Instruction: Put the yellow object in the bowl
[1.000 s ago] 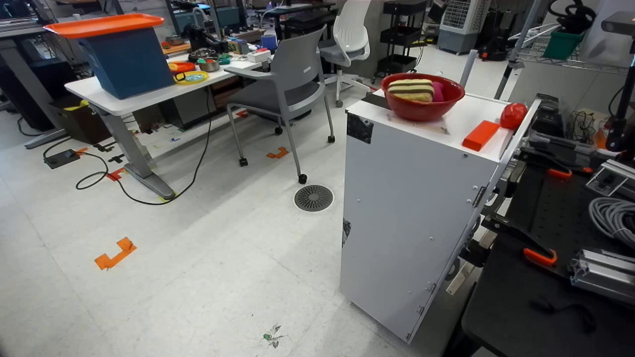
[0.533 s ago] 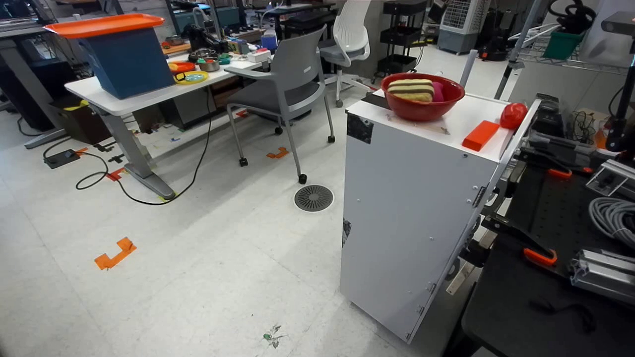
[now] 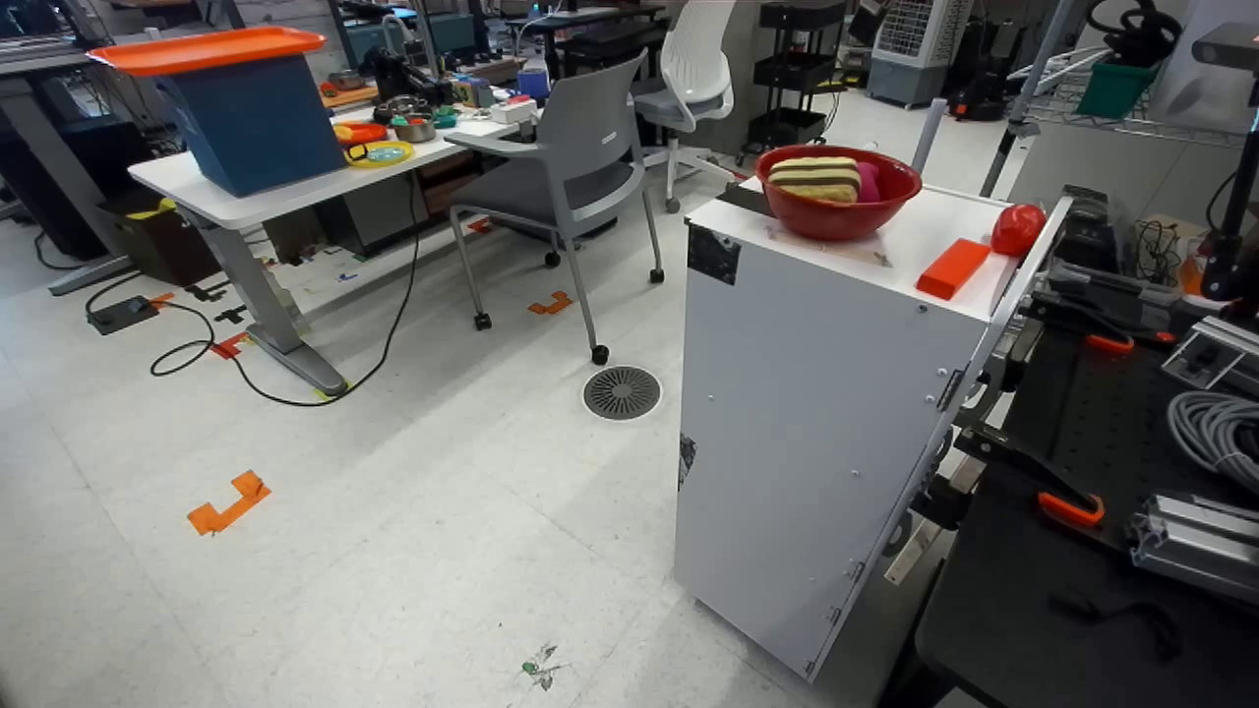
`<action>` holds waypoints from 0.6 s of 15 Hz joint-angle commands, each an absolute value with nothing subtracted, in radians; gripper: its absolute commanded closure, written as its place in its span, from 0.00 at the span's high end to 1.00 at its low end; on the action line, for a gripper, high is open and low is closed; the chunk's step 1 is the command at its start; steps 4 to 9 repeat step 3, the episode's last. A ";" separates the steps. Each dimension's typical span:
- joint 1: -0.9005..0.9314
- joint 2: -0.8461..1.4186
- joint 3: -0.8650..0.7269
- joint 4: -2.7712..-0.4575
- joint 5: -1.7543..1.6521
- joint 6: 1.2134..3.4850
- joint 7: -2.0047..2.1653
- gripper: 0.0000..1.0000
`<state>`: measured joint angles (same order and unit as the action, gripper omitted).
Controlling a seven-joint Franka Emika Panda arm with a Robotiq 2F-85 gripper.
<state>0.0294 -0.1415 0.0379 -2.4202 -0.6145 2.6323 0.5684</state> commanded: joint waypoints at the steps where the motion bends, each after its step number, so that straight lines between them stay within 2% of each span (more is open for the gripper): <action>1: 0.004 -0.143 0.063 -2.420 -0.605 2.633 0.560 1.00; 9: 0.004 -0.143 0.063 -2.420 -0.605 2.633 0.560 1.00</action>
